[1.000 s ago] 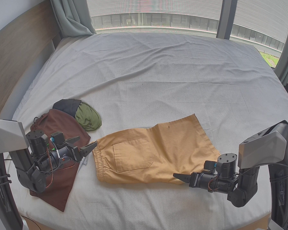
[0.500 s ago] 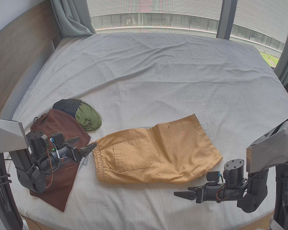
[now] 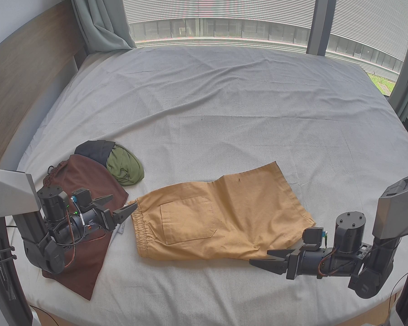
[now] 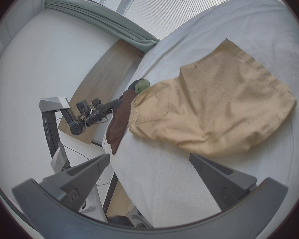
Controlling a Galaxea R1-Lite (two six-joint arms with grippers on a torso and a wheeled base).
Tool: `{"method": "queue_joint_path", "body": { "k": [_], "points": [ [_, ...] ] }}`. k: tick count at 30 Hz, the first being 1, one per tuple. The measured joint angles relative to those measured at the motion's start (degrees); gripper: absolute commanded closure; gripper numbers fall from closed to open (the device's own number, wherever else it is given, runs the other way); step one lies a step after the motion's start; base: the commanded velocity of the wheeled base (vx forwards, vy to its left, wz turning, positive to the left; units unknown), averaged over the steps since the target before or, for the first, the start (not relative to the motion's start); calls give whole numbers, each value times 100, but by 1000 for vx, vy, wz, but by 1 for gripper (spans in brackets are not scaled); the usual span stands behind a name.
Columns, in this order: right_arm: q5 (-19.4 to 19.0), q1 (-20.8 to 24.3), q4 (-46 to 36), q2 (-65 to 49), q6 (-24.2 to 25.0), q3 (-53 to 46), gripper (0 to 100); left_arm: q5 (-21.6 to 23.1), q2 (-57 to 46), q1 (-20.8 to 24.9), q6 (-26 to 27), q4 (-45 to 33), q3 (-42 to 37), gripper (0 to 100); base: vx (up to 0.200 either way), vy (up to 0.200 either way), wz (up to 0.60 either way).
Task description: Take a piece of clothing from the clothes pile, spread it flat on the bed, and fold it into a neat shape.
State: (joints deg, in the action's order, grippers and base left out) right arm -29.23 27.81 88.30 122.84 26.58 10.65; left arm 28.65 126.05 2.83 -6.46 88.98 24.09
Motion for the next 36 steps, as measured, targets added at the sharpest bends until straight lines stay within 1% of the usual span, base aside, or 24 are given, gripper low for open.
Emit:
{"method": "queue_joint_path", "body": {
  "k": [5,11,30,36],
  "points": [
    [-2,-96,6,-212,33,210,0,1,0,1,4,0,-20,0,0,0,0],
    [1,-350,16,-322,44,491,0,55,0,39,9,2,-72,0,0,0,0],
    [33,-841,9,-418,73,877,0,116,0,69,9,0,-151,0,0,0,0],
    [34,-877,2,-451,93,880,0,143,0,94,9,2,-210,0,0,0,0]
  ]
}}
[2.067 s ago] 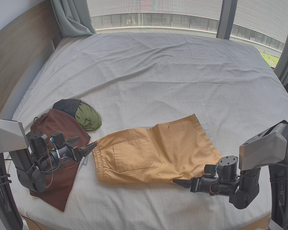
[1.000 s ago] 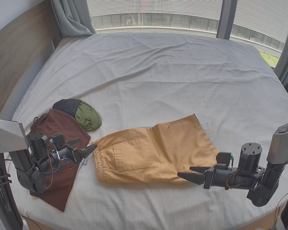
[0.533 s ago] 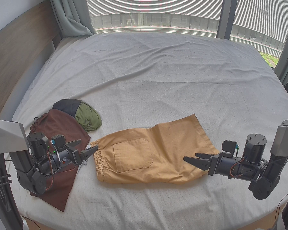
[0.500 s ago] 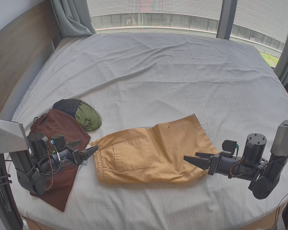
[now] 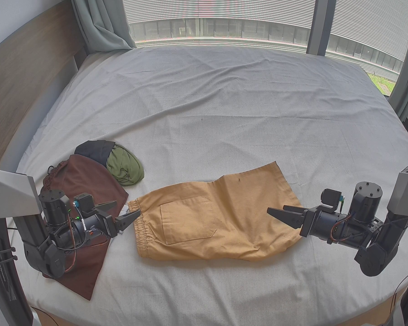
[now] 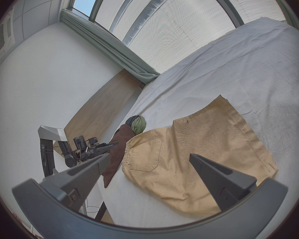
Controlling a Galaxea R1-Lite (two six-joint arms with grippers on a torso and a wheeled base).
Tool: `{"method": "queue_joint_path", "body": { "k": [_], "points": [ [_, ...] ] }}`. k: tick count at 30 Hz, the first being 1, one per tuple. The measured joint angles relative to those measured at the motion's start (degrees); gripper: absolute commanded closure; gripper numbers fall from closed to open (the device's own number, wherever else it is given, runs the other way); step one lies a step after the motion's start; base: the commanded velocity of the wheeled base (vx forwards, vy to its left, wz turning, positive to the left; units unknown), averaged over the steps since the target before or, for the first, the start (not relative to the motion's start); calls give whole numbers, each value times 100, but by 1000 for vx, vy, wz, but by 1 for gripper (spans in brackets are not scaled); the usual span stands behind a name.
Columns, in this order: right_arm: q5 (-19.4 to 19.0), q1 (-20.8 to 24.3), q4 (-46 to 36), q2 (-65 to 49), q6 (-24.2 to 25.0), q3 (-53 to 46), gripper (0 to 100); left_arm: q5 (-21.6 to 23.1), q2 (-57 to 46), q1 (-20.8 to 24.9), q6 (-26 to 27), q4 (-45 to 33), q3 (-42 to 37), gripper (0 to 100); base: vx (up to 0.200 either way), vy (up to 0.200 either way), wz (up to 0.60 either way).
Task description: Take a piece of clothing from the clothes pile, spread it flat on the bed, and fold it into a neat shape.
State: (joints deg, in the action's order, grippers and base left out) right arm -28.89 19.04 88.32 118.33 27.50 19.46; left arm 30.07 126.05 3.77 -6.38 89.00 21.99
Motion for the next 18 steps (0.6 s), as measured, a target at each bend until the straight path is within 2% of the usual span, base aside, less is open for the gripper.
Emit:
{"method": "queue_joint_path", "body": {
  "k": [11,18],
  "points": [
    [0,17,-2,20,-2,-30,0,9,68,34,-143,0,-223,0,0,0,0],
    [0,24,-2,40,-6,-30,0,0,256,111,-980,-2,-343,0,0,0,0]
  ]
}}
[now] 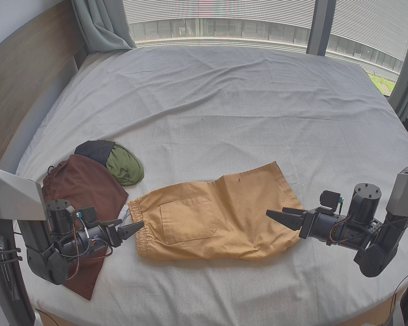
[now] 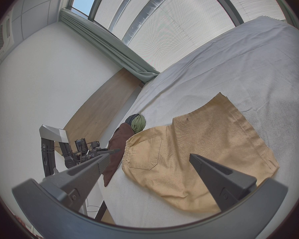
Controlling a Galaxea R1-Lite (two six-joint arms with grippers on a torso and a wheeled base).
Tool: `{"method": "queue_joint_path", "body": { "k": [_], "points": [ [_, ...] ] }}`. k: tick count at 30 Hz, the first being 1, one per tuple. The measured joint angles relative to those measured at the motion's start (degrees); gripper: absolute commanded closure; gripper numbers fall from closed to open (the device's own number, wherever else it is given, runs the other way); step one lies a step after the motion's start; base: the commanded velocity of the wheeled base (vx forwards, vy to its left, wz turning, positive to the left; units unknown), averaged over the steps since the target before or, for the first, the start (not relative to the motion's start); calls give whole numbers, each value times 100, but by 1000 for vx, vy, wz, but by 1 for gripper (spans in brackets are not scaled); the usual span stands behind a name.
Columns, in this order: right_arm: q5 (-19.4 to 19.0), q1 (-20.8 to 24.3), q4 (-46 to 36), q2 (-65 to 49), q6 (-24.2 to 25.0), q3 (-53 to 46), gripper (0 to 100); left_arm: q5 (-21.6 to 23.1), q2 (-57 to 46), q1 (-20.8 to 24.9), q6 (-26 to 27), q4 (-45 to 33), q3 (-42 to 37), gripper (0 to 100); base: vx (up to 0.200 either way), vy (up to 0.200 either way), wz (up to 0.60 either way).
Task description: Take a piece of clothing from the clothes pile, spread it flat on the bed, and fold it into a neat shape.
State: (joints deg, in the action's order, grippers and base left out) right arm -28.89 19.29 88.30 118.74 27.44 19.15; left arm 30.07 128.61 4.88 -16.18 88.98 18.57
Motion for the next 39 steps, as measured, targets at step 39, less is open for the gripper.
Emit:
{"method": "queue_joint_path", "body": {
  "k": [39],
  "points": [
    [0,48,9,199,-10,-48,0,-955,1073,874,-2898,2,714,0,0,0,0]
  ]
}}
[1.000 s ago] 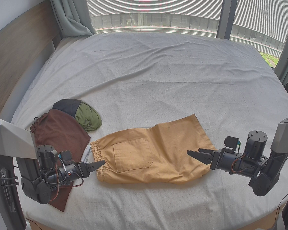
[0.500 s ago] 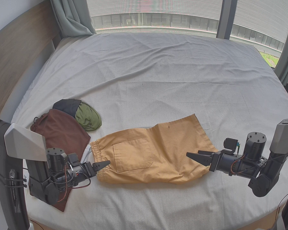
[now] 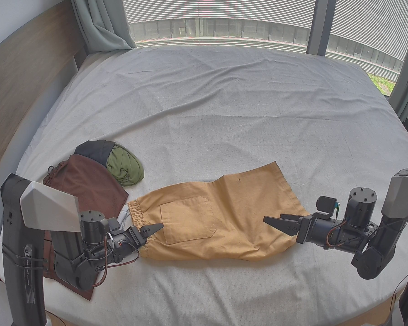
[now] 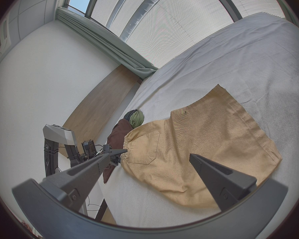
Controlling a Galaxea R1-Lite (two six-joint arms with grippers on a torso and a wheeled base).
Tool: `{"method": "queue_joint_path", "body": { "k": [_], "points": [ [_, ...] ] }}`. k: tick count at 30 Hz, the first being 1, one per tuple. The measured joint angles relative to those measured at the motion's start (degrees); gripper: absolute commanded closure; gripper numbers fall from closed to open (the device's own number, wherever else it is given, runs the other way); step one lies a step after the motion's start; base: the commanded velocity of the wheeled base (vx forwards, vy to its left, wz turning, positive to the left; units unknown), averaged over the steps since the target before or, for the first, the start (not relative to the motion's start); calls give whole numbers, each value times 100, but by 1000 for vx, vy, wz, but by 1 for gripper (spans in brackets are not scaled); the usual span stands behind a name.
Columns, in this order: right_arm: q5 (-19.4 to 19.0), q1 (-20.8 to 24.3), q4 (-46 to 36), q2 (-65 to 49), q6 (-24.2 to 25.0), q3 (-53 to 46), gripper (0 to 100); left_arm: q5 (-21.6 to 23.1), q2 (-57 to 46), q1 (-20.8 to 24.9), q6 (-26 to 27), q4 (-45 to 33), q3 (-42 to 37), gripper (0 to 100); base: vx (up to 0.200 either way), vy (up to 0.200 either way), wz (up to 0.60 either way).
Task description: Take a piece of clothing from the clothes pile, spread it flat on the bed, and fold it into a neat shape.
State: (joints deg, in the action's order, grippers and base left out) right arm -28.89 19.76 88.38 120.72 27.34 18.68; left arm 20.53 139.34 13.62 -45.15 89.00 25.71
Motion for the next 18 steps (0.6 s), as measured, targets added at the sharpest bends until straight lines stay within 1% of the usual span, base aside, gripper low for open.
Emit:
{"method": "queue_joint_path", "body": {
  "k": [3,7,8,18],
  "points": [
    [-1,7,0,20,-1,0,0,-189,10,55,-222,-2,110,0,0,0,0],
    [0,13,0,44,-1,0,0,-279,22,126,-307,0,196,0,0,0,0],
    [0,16,0,52,-4,0,0,-283,27,138,-312,-2,205,100,0,0,0],
    [0,27,2,135,-22,-7,0,-288,35,165,-315,-5,212,100,0,0,0]
  ]
}}
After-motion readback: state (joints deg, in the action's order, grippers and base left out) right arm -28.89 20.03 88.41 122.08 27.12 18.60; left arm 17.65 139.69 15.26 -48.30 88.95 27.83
